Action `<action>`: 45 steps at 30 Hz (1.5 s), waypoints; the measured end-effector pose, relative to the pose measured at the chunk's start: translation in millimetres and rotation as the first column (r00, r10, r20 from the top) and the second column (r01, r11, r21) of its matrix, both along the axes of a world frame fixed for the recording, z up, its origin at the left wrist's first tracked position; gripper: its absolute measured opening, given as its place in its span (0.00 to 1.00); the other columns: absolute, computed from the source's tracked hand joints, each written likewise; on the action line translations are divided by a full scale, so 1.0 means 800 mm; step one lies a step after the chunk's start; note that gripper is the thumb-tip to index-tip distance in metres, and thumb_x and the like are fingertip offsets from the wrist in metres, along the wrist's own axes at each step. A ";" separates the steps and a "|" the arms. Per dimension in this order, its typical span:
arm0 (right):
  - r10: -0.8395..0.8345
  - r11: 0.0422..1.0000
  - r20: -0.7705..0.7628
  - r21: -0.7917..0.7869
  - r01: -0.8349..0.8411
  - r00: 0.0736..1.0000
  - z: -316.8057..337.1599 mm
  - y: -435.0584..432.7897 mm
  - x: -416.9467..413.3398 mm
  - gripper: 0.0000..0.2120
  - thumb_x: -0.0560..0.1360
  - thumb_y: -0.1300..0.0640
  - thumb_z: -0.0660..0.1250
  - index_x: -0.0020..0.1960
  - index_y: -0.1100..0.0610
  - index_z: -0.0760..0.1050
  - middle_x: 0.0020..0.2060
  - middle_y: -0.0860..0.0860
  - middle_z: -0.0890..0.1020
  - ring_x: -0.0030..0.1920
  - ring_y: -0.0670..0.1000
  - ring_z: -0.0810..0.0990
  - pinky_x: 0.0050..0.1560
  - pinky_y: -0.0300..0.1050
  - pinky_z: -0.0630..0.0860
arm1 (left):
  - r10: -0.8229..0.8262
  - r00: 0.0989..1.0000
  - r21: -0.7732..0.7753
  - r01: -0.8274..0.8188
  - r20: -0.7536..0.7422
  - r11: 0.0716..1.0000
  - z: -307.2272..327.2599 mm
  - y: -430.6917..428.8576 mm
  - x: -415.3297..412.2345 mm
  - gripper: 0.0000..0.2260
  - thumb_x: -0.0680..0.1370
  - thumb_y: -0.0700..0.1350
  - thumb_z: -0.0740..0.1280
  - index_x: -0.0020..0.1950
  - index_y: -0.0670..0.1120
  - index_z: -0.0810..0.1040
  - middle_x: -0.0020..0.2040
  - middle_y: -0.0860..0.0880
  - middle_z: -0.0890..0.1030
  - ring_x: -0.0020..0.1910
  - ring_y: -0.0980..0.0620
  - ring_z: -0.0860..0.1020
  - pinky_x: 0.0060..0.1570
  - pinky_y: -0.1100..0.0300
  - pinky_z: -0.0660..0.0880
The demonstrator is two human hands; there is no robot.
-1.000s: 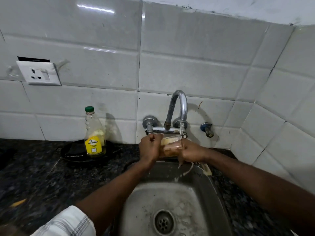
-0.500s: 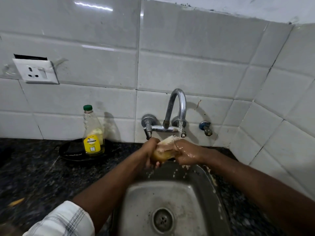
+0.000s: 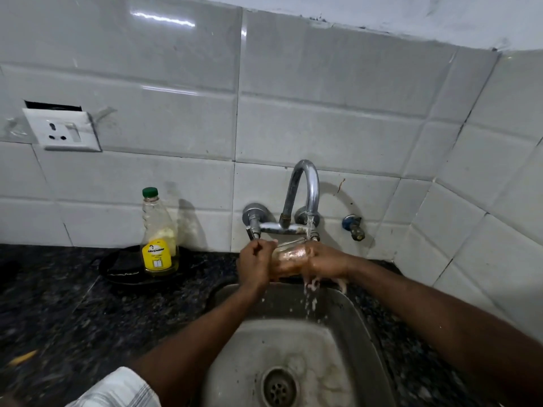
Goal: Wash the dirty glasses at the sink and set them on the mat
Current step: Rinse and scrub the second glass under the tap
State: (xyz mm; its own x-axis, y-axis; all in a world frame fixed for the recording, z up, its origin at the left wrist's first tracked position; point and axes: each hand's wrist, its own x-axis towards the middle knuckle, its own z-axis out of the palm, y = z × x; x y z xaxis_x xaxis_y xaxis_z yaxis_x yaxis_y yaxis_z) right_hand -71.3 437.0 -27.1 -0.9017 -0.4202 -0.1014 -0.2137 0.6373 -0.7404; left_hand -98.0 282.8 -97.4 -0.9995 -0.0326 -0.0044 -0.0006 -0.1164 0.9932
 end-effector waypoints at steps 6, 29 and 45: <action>0.216 0.941 -0.171 0.298 -0.158 0.961 0.000 0.003 0.005 0.13 0.74 0.64 0.67 0.56 0.52 0.79 0.48 0.43 0.80 0.49 0.44 0.79 0.53 0.38 0.74 | -0.328 0.811 0.073 0.336 0.485 0.939 0.022 -0.008 -0.002 0.20 0.80 0.56 0.59 0.52 0.40 0.79 0.41 0.39 0.83 0.29 0.47 0.77 0.25 0.61 0.70; 0.013 0.988 -0.092 0.153 0.001 0.996 -0.002 0.009 0.007 0.14 0.75 0.66 0.66 0.59 0.56 0.79 0.54 0.50 0.84 0.54 0.47 0.81 0.60 0.51 0.78 | -0.318 0.849 0.148 0.281 0.423 0.948 0.033 -0.003 0.006 0.18 0.81 0.56 0.58 0.55 0.42 0.78 0.40 0.42 0.84 0.31 0.47 0.80 0.22 0.64 0.70; 0.081 0.996 0.016 0.043 -0.082 0.997 -0.033 -0.004 0.005 0.26 0.71 0.72 0.64 0.64 0.53 0.76 0.59 0.45 0.80 0.56 0.37 0.79 0.55 0.39 0.79 | -0.011 0.998 -0.162 0.022 0.067 0.986 -0.003 -0.011 -0.001 0.13 0.79 0.50 0.65 0.45 0.42 0.81 0.42 0.42 0.83 0.38 0.42 0.82 0.35 0.49 0.80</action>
State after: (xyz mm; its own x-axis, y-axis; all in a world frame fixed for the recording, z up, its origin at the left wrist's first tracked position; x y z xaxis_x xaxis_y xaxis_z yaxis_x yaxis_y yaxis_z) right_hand -67.0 433.6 -53.5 -0.8630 -0.4872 -0.1337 -0.2561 0.6500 -0.7155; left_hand -99.2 274.3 -99.7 -0.9976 -0.0218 -0.0658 -0.0668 0.0476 0.9966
